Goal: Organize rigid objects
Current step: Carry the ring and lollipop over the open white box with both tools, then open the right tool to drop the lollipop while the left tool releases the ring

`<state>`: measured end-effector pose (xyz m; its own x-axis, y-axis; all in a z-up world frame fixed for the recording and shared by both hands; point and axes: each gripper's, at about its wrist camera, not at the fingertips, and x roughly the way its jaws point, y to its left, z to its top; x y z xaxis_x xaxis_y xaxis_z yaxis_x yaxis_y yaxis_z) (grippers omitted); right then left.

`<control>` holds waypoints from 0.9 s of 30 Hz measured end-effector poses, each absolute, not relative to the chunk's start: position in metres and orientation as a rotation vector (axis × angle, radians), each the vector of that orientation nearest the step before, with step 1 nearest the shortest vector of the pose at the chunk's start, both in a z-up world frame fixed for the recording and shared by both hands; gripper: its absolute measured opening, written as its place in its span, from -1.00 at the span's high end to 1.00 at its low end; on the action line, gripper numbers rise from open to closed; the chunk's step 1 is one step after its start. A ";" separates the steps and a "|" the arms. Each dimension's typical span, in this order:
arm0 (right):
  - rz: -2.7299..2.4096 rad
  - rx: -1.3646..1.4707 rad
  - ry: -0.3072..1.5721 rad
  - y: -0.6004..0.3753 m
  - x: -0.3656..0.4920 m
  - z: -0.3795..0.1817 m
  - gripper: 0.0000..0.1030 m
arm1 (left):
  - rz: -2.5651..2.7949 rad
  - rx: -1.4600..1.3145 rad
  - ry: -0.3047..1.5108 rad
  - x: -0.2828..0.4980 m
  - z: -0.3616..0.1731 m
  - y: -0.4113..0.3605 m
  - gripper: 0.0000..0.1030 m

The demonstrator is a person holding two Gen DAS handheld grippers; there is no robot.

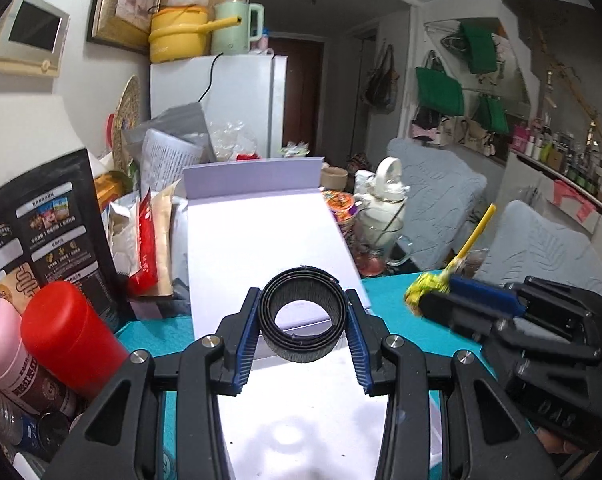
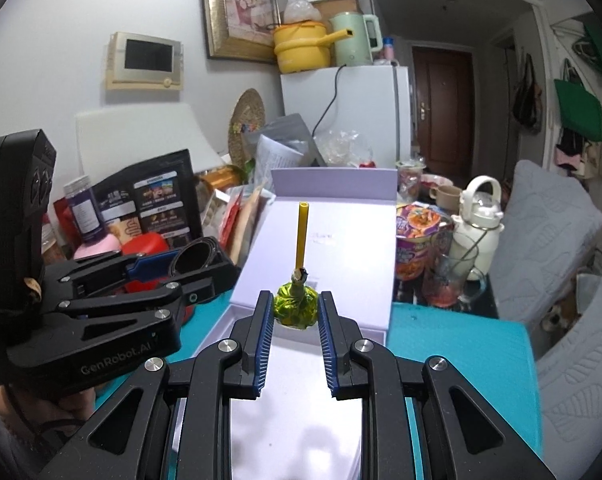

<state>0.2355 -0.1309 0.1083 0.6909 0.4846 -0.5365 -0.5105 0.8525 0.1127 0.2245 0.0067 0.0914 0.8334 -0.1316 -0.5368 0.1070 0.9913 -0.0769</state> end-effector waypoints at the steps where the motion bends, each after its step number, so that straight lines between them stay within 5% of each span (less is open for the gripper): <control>1: 0.540 -0.023 0.596 -0.131 0.243 0.104 0.57 | -0.121 -0.045 0.586 0.230 0.087 0.009 0.22; 27: 0.484 -0.016 0.862 -0.122 0.302 0.016 0.57 | -0.065 0.020 0.873 0.294 -0.015 0.000 0.22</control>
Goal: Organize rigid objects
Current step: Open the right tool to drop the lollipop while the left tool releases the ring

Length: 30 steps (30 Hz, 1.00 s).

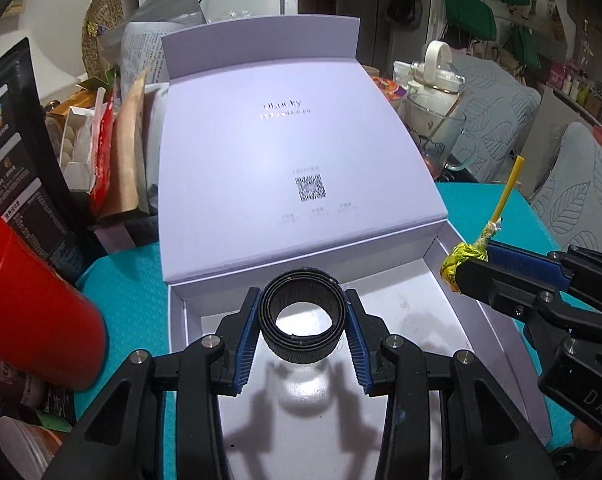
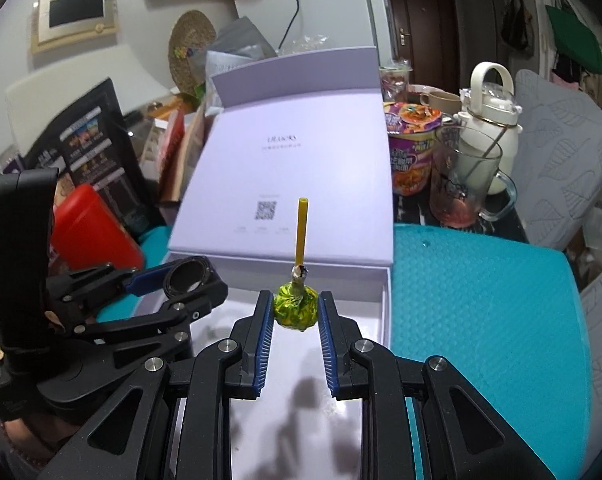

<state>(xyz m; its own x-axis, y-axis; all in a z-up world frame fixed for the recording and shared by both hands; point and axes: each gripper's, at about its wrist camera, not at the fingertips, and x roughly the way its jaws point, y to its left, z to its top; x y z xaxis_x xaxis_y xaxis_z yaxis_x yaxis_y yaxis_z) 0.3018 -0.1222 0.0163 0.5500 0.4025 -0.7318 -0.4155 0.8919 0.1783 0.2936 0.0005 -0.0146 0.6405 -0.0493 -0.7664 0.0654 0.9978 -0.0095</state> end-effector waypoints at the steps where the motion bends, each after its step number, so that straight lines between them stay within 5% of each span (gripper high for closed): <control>1: 0.481 -0.024 0.864 -0.121 0.302 0.015 0.57 | -0.065 0.020 0.880 0.294 -0.017 0.000 0.22; 30: 0.447 -0.059 0.854 -0.123 0.298 0.020 0.57 | -0.060 -0.044 0.921 0.296 -0.010 0.004 0.20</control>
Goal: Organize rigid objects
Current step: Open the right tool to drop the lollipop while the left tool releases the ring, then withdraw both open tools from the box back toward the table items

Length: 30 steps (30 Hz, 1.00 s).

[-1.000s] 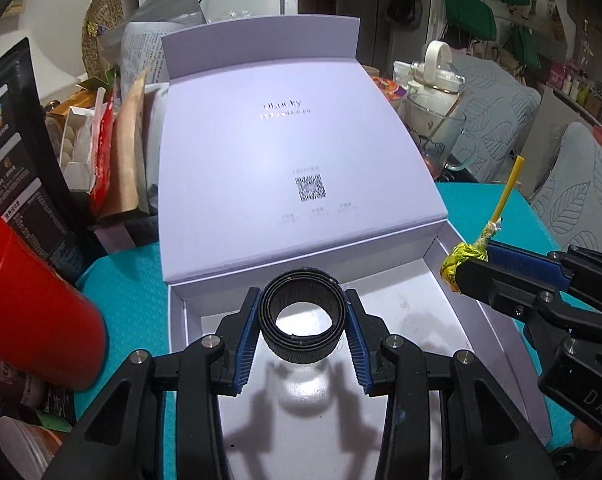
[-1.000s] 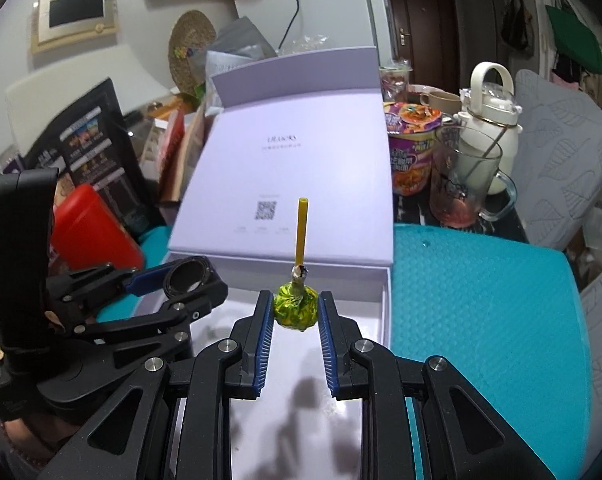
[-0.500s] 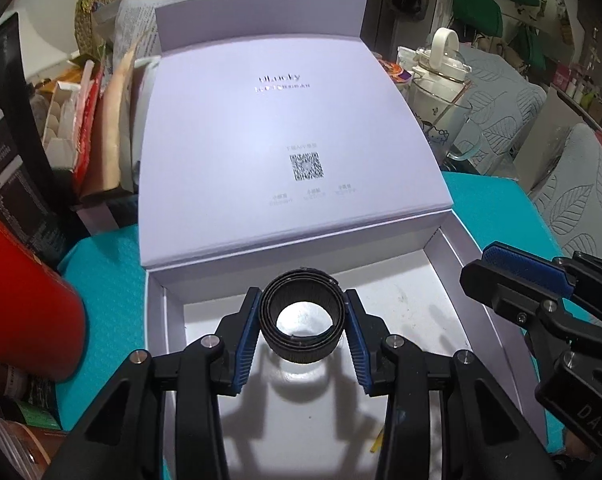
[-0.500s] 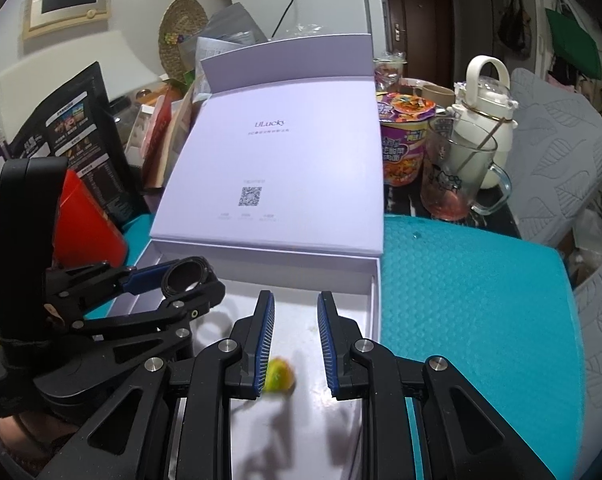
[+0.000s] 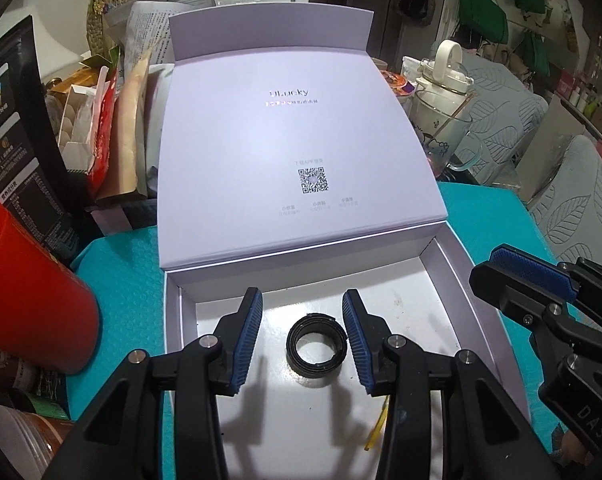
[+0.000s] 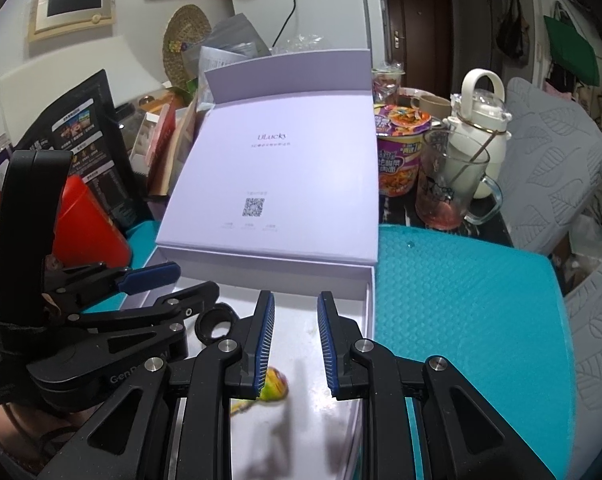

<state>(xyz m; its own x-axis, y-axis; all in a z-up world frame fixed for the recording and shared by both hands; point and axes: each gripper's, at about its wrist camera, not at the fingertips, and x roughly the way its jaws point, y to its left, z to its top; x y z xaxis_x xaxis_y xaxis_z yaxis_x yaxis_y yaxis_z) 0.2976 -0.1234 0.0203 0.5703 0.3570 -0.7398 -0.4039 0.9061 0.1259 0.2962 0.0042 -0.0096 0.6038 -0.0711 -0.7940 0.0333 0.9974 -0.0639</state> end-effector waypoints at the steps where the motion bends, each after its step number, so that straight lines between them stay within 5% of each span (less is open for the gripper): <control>1: 0.448 -0.060 0.847 -0.124 0.296 0.023 0.57 | -0.062 -0.044 0.916 0.295 -0.008 0.004 0.20; 30: 0.437 -0.093 0.682 -0.139 0.236 0.097 0.46 | -0.054 -0.014 0.725 0.226 0.081 -0.002 0.20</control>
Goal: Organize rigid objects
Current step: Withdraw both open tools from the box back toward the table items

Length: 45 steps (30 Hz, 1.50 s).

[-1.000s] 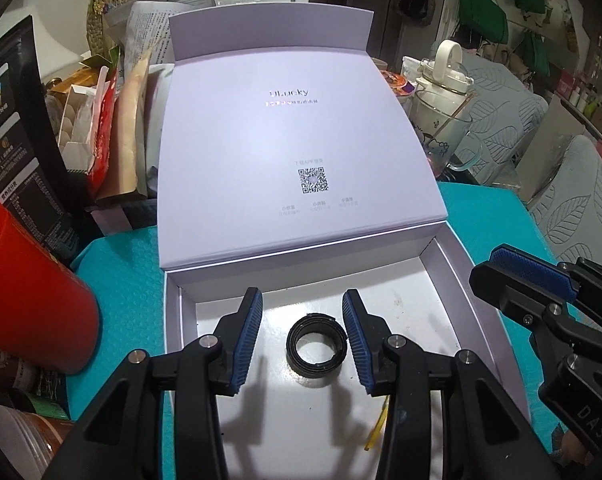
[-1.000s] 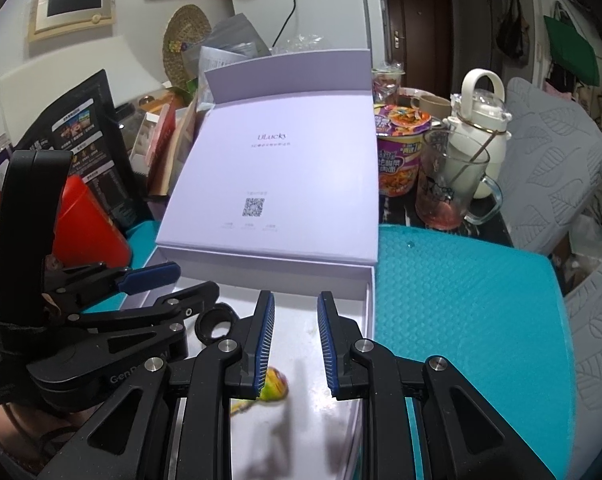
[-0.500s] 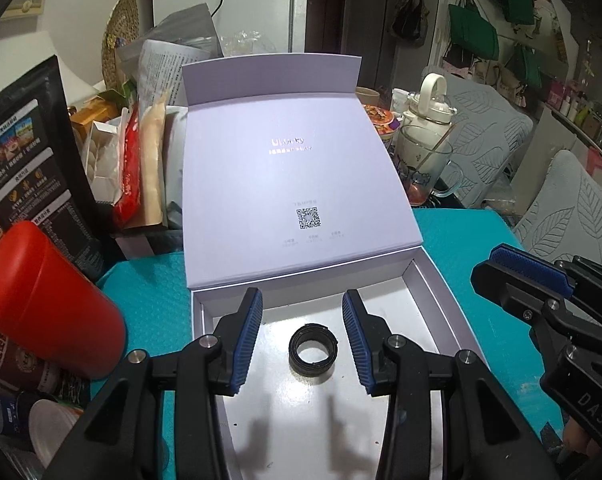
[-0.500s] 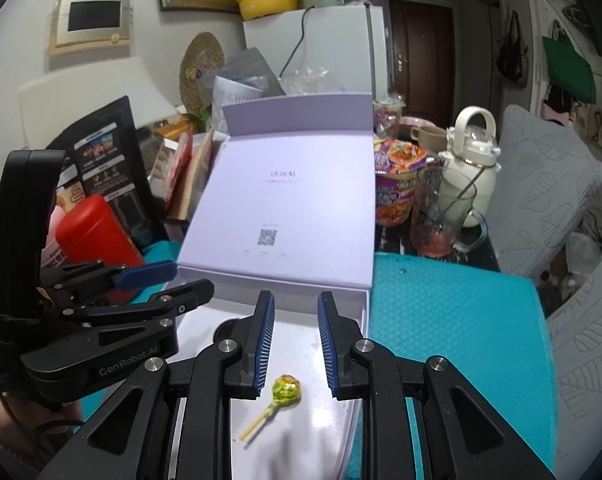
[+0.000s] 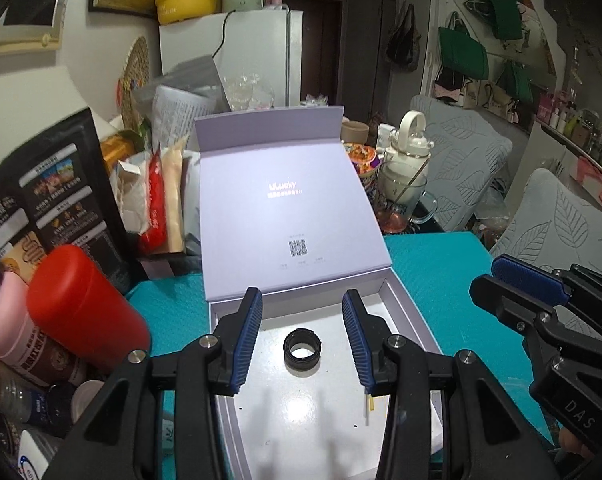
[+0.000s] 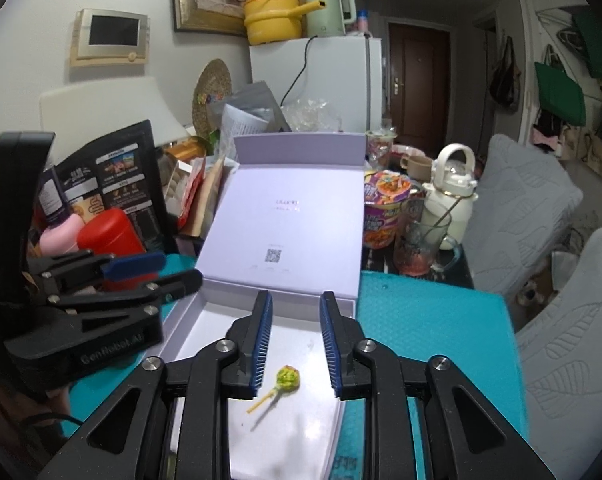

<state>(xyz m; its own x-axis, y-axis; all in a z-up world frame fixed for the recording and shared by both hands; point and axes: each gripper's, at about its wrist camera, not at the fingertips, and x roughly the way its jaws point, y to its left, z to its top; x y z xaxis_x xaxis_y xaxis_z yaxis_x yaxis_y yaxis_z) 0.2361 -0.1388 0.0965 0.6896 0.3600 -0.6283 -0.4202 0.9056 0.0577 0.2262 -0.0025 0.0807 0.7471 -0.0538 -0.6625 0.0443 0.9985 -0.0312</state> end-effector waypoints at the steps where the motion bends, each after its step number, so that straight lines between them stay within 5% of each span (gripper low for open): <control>1: 0.434 -0.095 0.675 -0.140 0.231 0.100 0.44 | -0.053 -0.011 0.718 0.222 0.085 -0.003 0.20; 13: 0.413 -0.134 0.617 -0.149 0.183 0.131 0.21 | -0.041 0.015 0.639 0.168 0.117 -0.002 0.17; 17: 0.403 -0.136 0.598 -0.151 0.166 0.137 0.04 | -0.031 0.020 0.593 0.145 0.121 -0.002 -0.56; 23: 0.400 -0.131 0.572 -0.154 0.138 0.140 -0.36 | -0.008 0.025 0.569 0.117 0.125 0.001 -0.63; 26: 0.401 -0.124 0.565 -0.155 0.125 0.140 -0.51 | 0.002 0.032 0.562 0.104 0.125 0.001 -0.91; 32: 0.384 -0.126 0.564 -0.155 0.102 0.138 -0.79 | 0.022 0.071 0.518 0.077 0.123 -0.002 -0.94; 45: 0.348 -0.108 0.585 -0.159 0.062 0.121 -0.88 | -0.007 0.048 0.557 0.037 0.100 0.002 -0.94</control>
<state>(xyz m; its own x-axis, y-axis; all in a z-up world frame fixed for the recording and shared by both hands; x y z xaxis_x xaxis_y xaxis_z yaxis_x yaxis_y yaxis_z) 0.0619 -0.1589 0.1210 0.7773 0.2907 -0.5579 -0.3514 0.9362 -0.0018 0.0372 0.0016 0.1003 0.8489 0.0061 -0.5285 0.0201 0.9988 0.0440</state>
